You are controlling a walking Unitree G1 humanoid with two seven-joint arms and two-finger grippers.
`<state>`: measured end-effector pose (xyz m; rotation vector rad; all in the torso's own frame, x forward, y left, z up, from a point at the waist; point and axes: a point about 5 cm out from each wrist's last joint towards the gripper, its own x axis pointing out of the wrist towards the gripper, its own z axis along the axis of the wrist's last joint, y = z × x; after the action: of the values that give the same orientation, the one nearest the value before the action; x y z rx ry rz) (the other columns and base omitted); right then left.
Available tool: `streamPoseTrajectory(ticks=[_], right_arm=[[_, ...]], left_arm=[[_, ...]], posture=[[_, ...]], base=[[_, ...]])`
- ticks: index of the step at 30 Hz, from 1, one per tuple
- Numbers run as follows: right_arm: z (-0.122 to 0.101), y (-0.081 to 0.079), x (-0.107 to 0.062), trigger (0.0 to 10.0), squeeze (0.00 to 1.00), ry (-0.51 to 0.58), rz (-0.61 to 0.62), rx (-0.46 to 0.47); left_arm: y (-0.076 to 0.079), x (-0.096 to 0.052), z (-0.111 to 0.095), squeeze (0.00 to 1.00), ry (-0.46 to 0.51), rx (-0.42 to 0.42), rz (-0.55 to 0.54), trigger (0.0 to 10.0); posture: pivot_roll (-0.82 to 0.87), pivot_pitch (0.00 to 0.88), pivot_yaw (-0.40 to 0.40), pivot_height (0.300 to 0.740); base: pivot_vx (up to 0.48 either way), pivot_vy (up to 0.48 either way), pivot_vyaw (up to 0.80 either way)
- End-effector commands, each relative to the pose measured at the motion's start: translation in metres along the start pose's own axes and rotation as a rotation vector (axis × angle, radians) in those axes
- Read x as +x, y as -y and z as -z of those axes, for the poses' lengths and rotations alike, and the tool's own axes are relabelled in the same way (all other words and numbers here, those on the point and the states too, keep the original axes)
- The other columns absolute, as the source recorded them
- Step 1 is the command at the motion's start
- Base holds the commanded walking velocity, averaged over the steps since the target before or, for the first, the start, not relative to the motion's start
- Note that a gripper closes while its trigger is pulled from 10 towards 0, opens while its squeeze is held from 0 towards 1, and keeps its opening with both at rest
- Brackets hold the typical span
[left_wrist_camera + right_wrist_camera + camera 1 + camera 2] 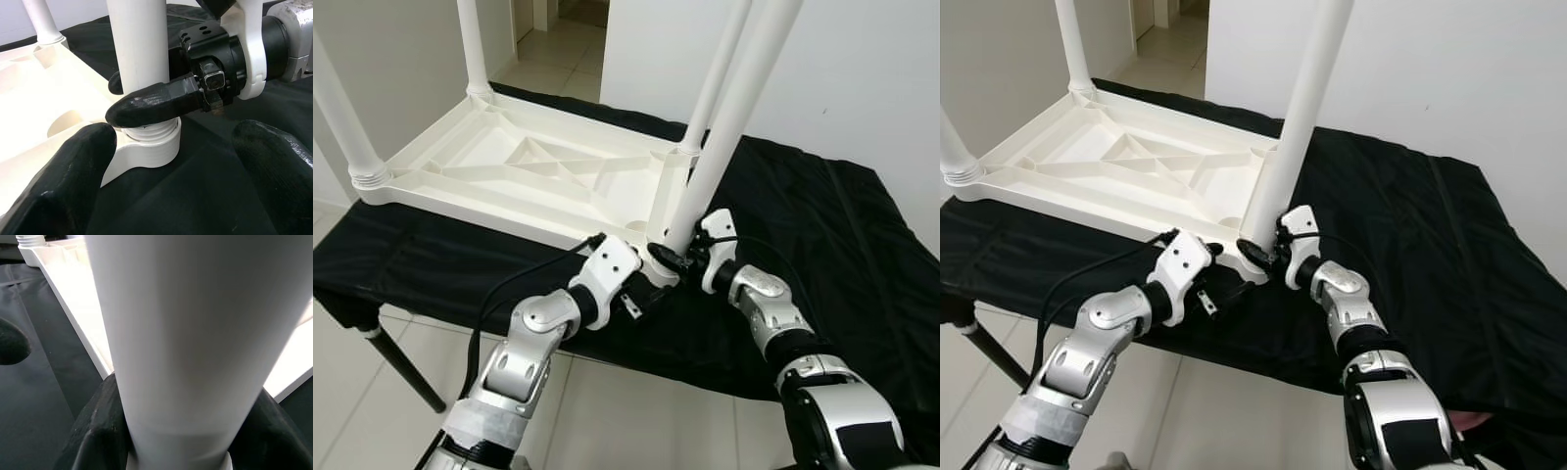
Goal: Building children table
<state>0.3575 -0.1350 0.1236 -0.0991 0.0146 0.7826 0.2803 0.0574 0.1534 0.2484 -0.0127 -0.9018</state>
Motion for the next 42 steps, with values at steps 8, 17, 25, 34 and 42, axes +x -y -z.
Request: streamPoseTrajectory(ticks=[8,17,25,34,42], right_arm=[[0.011,-0.004,-0.003,10.0,0.00,-0.039,-0.019,-0.008],[0.008,-0.007,0.002,10.0,0.00,-0.025,-0.026,-0.012],[0.008,-0.005,0.000,10.0,0.00,-0.021,-0.021,-0.016],[0.009,-0.004,-0.004,10.0,0.00,0.010,0.028,-0.009],[0.007,-0.011,-0.009,10.0,0.00,0.052,0.120,-0.063]], left_arm=[[-0.004,-0.001,-0.002,0.00,-0.016,0.014,0.020,10.0],[-0.002,0.002,-0.002,0.00,-0.016,0.007,0.036,10.0],[-0.002,0.003,-0.004,0.00,-0.011,0.002,0.032,10.0],[-0.005,0.007,-0.007,0.00,-0.006,0.007,0.018,10.0],[-0.005,0.005,-0.006,0.00,-0.009,0.005,0.000,10.0]], posture=[[-0.19,0.000,0.025,0.740],[-0.21,0.000,0.031,0.740],[-0.15,0.000,-0.002,0.740],[-0.11,0.000,-0.021,0.740],[-0.06,0.000,-0.070,0.740]], base=[[0.000,0.000,0.00],[0.000,0.000,0.00],[0.000,0.000,0.00],[0.000,0.000,0.00],[0.000,0.000,0.00]])
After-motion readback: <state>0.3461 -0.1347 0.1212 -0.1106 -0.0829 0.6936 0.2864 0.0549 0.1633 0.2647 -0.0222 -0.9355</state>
